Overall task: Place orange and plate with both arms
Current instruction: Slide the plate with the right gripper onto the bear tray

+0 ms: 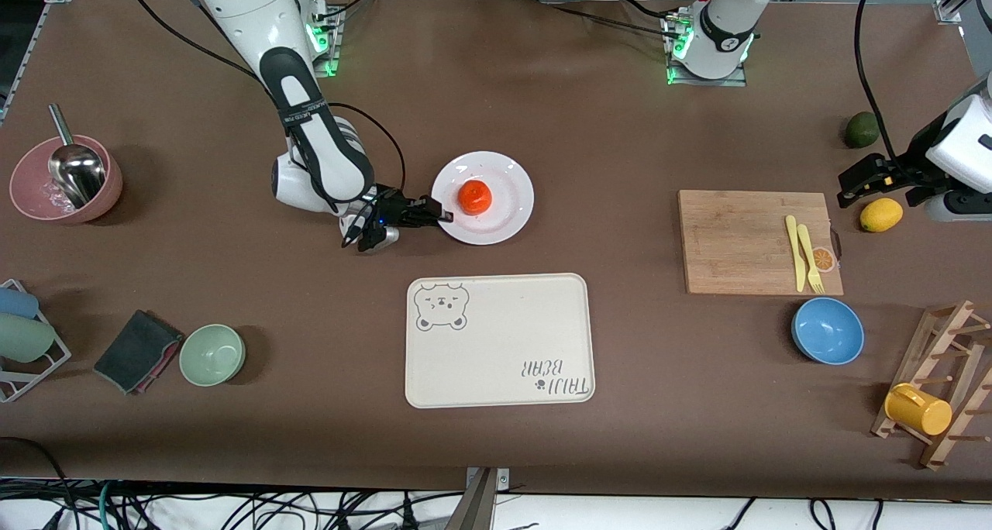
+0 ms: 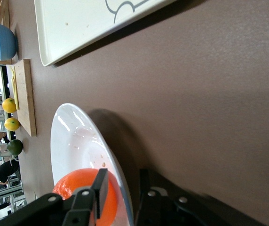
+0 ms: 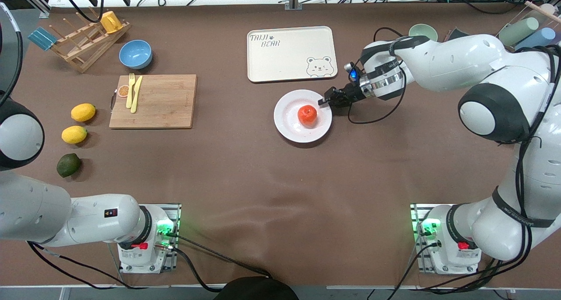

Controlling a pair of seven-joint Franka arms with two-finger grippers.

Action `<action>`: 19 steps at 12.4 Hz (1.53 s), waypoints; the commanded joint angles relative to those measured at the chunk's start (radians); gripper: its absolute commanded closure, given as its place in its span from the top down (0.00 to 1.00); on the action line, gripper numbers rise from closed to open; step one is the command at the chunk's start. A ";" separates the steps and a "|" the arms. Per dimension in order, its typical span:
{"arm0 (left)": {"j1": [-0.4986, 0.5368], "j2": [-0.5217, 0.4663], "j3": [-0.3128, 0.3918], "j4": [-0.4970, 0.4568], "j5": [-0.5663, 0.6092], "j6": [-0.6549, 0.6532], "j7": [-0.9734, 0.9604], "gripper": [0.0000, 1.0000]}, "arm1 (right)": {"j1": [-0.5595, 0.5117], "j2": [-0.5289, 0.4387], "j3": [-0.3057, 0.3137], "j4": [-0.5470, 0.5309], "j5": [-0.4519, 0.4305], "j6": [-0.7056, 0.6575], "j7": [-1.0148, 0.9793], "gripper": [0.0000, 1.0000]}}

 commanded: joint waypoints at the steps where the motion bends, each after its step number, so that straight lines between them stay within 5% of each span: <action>1: 0.017 -0.015 -0.011 -0.016 -0.008 0.001 0.024 1.00 | 0.011 -0.014 -0.004 -0.017 0.038 0.012 -0.030 0.22; 8: 0.017 -0.010 -0.011 -0.016 -0.008 0.001 0.024 1.00 | 0.024 -0.011 -0.004 -0.014 0.067 0.033 -0.030 0.08; 9: 0.017 -0.010 -0.011 -0.016 -0.008 0.001 0.024 1.00 | 0.027 -0.013 -0.004 -0.013 0.067 0.033 -0.030 0.00; 15: 0.017 -0.007 -0.011 -0.014 -0.008 0.002 0.024 1.00 | 0.026 -0.056 -0.015 0.036 0.063 0.059 0.003 0.00; 19: 0.017 -0.007 -0.011 -0.014 -0.008 0.004 0.024 1.00 | 0.017 -0.090 -0.068 0.174 -0.032 0.043 0.196 0.00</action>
